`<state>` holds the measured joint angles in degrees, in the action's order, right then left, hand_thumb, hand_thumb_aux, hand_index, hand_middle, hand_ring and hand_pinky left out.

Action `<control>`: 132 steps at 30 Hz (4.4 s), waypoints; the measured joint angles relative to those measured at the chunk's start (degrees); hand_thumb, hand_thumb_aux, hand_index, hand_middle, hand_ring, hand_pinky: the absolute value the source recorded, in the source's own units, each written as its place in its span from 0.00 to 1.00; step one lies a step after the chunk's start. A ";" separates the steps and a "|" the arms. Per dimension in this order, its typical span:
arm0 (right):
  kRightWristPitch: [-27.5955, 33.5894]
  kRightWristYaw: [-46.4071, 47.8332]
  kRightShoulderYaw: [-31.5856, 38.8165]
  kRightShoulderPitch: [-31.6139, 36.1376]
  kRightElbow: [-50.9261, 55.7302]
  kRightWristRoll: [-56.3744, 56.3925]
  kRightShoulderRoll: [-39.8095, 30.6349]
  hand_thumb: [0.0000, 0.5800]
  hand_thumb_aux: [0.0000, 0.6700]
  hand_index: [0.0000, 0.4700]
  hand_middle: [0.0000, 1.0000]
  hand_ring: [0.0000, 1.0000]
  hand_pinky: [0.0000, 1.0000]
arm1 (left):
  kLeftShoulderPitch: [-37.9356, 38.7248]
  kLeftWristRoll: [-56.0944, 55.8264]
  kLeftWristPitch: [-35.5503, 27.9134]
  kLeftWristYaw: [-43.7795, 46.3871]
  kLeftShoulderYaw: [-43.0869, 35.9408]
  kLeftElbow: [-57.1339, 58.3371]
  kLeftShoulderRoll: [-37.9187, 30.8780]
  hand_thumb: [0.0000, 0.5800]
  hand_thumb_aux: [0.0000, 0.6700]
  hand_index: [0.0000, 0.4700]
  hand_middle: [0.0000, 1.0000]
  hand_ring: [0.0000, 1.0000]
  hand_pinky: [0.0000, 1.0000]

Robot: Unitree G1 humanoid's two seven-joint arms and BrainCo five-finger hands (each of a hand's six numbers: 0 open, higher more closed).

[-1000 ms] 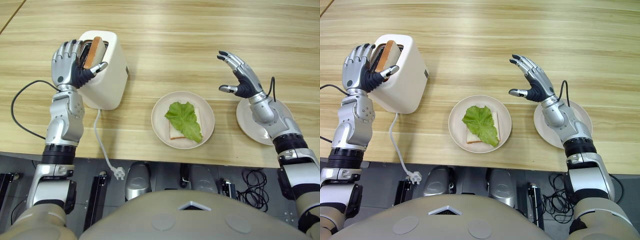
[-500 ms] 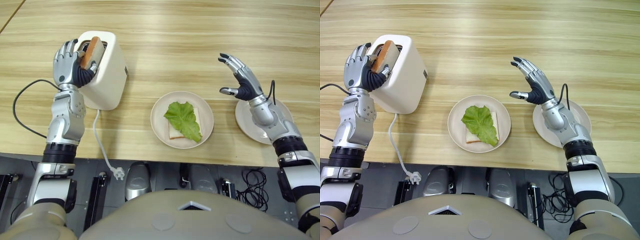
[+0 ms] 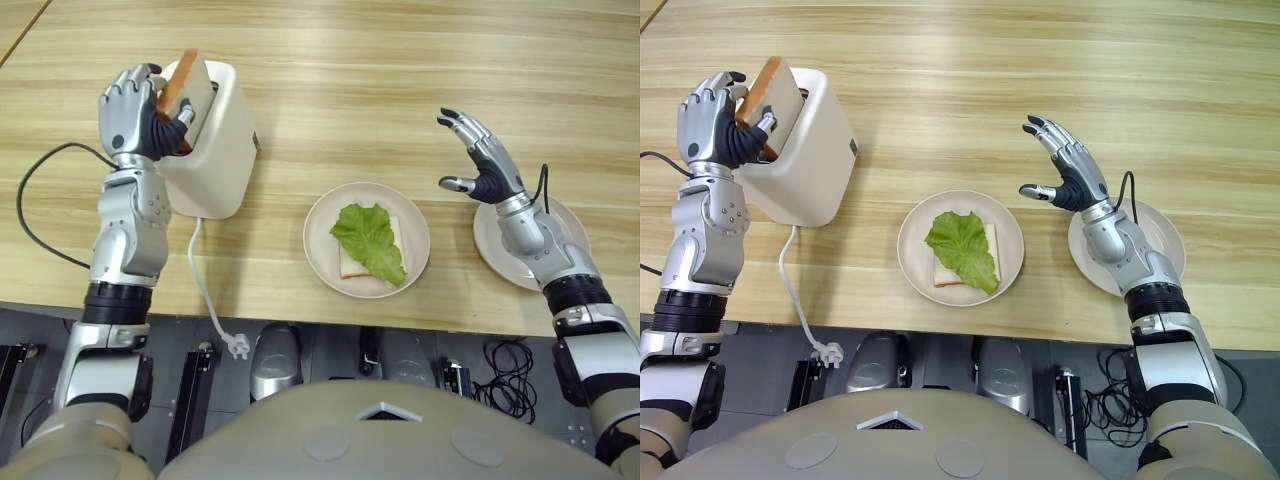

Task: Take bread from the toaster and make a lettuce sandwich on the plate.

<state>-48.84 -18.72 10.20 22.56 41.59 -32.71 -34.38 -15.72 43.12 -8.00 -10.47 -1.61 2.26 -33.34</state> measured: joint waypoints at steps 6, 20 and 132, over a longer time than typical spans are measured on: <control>0.05 -1.49 -0.02 1.07 0.00 -0.13 0.31 0.00 0.00 0.00 0.00 0.00 0.00 | -1.91 1.02 -0.48 1.62 0.65 -7.44 -1.71 1.00 1.00 0.98 1.00 1.00 1.00; -1.19 -3.93 -3.04 1.26 -3.41 1.44 -0.39 0.00 0.00 0.00 0.00 0.00 0.00 | -2.66 -14.77 2.83 14.28 1.04 -27.15 6.26 1.00 1.00 0.98 1.00 1.00 1.00; 24.88 72.08 -1.64 -35.27 -39.31 39.44 -13.29 1.00 1.00 0.98 1.00 1.00 1.00 | 28.78 -37.72 15.71 52.42 -18.31 -16.51 -4.52 1.00 1.00 0.98 1.00 1.00 1.00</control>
<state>-23.96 53.36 8.56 -12.71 2.28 6.73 -47.67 13.06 5.40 7.70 41.94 -19.92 -14.24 -37.86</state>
